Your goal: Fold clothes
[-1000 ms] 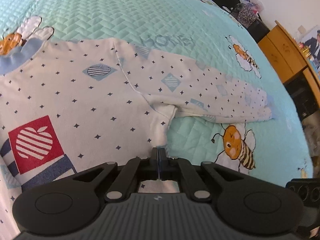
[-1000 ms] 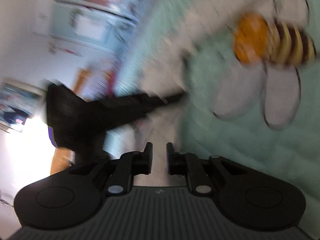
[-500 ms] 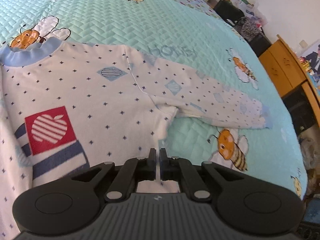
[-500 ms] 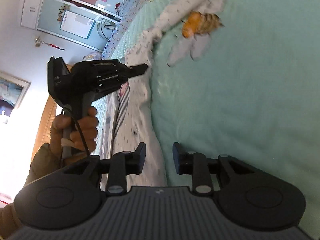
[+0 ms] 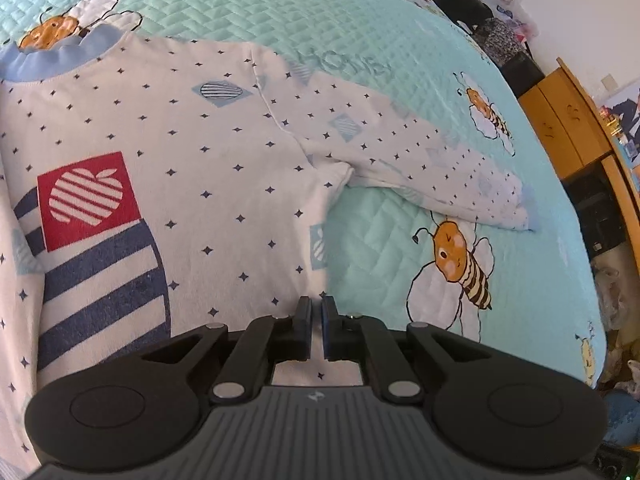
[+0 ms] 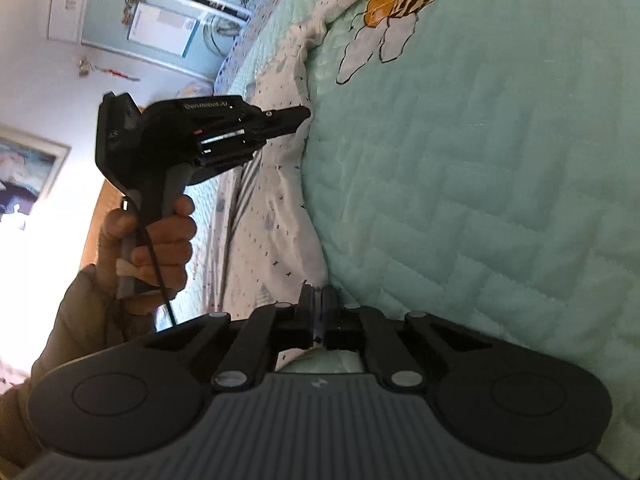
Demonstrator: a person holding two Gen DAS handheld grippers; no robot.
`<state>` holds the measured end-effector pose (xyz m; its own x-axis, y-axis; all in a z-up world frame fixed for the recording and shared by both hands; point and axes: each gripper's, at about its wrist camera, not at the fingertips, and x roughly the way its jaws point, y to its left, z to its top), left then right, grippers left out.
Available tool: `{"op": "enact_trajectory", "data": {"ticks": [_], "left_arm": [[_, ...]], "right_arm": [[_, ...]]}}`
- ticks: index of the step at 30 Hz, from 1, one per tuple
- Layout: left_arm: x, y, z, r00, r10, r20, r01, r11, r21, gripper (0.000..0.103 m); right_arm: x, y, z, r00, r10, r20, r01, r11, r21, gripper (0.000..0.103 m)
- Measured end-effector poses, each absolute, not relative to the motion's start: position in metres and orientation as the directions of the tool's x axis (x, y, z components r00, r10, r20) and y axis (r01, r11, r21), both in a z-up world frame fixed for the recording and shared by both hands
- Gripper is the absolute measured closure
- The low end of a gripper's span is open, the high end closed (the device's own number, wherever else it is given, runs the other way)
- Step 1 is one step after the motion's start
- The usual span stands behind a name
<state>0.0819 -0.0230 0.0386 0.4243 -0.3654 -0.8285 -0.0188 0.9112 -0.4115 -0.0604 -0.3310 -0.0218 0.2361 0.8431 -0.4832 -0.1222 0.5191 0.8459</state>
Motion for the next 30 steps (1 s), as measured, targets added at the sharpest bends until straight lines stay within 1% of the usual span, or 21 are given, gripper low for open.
{"op": "enact_trajectory", "data": {"ticks": [6, 11, 13, 14, 16, 18, 19, 21, 27, 30], "left_arm": [[0.083, -0.029, 0.04, 0.433, -0.341, -0.835, 0.0, 0.926, -0.378, 0.098], [0.081, -0.028, 0.041, 0.44, -0.343, -0.83, -0.01, 0.922, -0.387, 0.098], [0.079, -0.029, 0.043, 0.45, -0.343, -0.825, -0.007, 0.922, -0.387, 0.096], [0.077, -0.029, 0.044, 0.456, -0.346, -0.82, -0.006, 0.92, -0.392, 0.093], [0.072, -0.024, 0.048, 0.472, -0.375, -0.798, -0.015, 0.902, -0.432, 0.09], [0.065, -0.014, 0.057, 0.505, -0.419, -0.755, -0.004, 0.873, -0.487, 0.089], [0.062, -0.009, 0.061, 0.525, -0.432, -0.734, -0.001, 0.861, -0.508, 0.086], [0.06, 0.0, 0.067, 0.562, -0.425, -0.709, -0.025, 0.849, -0.528, 0.083], [0.089, 0.011, 0.05, 0.573, -0.41, -0.71, -0.135, 0.807, -0.575, 0.082], [0.092, 0.011, 0.049, 0.587, -0.449, -0.674, -0.146, 0.76, -0.634, 0.082]], "right_arm": [[-0.087, -0.342, -0.02, 0.268, 0.842, -0.469, -0.047, 0.497, 0.866, 0.102], [-0.091, -0.339, -0.02, 0.269, 0.825, -0.498, -0.043, 0.527, 0.849, 0.103], [-0.092, -0.339, -0.019, 0.273, 0.822, -0.5, -0.041, 0.529, 0.847, 0.103], [-0.091, -0.338, -0.02, 0.275, 0.822, -0.499, -0.039, 0.528, 0.848, 0.103], [-0.091, -0.337, -0.021, 0.28, 0.821, -0.498, -0.036, 0.527, 0.849, 0.103], [-0.091, -0.337, -0.022, 0.28, 0.823, -0.495, -0.039, 0.525, 0.85, 0.103], [-0.091, -0.337, -0.023, 0.279, 0.824, -0.493, -0.041, 0.523, 0.851, 0.103], [-0.091, -0.338, -0.024, 0.278, 0.826, -0.49, -0.044, 0.52, 0.853, 0.103], [-0.092, -0.339, -0.027, 0.272, 0.835, -0.479, -0.054, 0.51, 0.858, 0.103], [-0.093, -0.34, -0.027, 0.27, 0.836, -0.477, -0.051, 0.507, 0.86, 0.103]]}}
